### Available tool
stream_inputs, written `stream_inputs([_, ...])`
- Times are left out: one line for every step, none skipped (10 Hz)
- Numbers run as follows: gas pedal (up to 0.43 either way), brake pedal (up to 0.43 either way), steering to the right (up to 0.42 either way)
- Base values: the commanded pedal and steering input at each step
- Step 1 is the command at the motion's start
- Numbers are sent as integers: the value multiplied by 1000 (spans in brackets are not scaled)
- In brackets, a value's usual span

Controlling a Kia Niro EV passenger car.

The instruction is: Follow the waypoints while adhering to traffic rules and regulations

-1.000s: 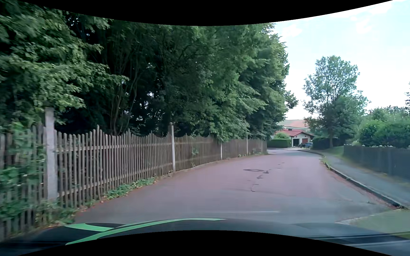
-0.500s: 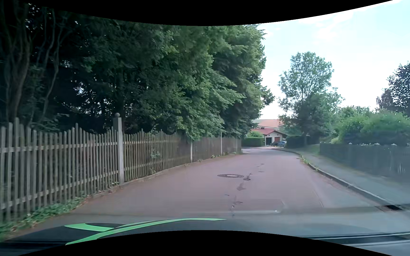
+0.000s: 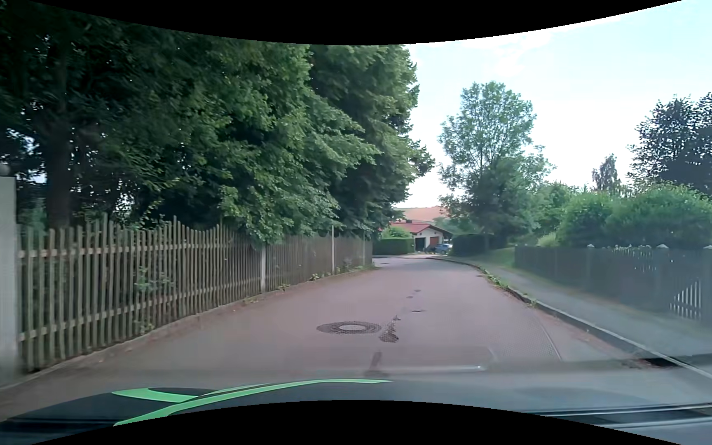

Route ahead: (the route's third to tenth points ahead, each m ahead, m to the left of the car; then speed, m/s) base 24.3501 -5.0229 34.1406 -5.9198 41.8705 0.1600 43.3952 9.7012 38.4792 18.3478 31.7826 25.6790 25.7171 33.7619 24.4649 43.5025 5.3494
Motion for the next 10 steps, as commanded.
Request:
stream_inputs([0,195,193])
stream_inputs([0,195,186])
stream_inputs([0,201,176])
stream_inputs([0,201,168])
stream_inputs([0,195,166])
stream_inputs([0,201,165])
stream_inputs([0,189,160])
stream_inputs([0,171,145])
stream_inputs([0,165,121])
stream_inputs([0,152,101])
